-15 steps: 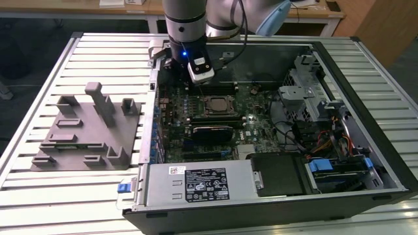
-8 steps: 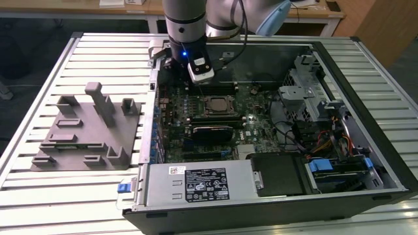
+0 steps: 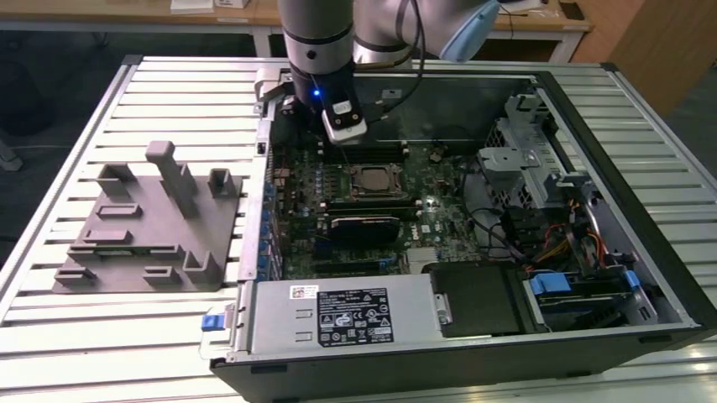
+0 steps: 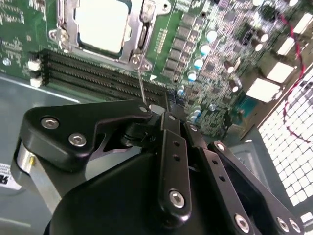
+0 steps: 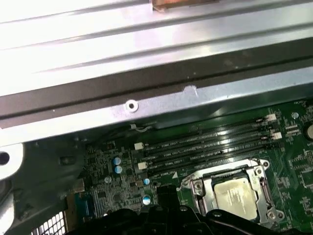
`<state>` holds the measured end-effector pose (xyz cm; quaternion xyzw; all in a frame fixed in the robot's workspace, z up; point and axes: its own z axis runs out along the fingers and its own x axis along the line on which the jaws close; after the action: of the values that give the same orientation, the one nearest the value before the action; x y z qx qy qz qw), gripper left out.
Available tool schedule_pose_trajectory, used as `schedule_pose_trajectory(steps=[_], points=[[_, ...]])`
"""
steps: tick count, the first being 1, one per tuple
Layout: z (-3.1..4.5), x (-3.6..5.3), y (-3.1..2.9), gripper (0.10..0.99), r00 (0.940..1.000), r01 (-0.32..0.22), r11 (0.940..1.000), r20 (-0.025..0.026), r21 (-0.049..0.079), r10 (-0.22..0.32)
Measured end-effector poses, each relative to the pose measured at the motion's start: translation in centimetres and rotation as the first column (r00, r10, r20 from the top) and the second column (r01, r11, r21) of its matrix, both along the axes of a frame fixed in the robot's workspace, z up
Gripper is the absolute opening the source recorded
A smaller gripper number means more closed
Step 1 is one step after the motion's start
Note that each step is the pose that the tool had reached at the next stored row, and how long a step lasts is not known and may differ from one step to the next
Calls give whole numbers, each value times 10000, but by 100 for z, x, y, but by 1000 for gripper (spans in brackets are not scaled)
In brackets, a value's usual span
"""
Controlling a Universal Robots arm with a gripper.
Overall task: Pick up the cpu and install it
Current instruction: 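Install the first cpu locking lever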
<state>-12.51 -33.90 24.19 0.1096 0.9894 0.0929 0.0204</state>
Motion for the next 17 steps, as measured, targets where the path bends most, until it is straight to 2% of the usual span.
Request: schedule_pose_trajectory(steps=[4,5,10,17], points=[[-1,-1,0,106,10000,-17,9993,0,368,17],[-1,-1,0,106,10000,-21,9992,0,406,21],[-1,45,0,106,10000,-21,9992,0,406,21],[-1,305,0,106,10000,-22,9993,0,383,22]])
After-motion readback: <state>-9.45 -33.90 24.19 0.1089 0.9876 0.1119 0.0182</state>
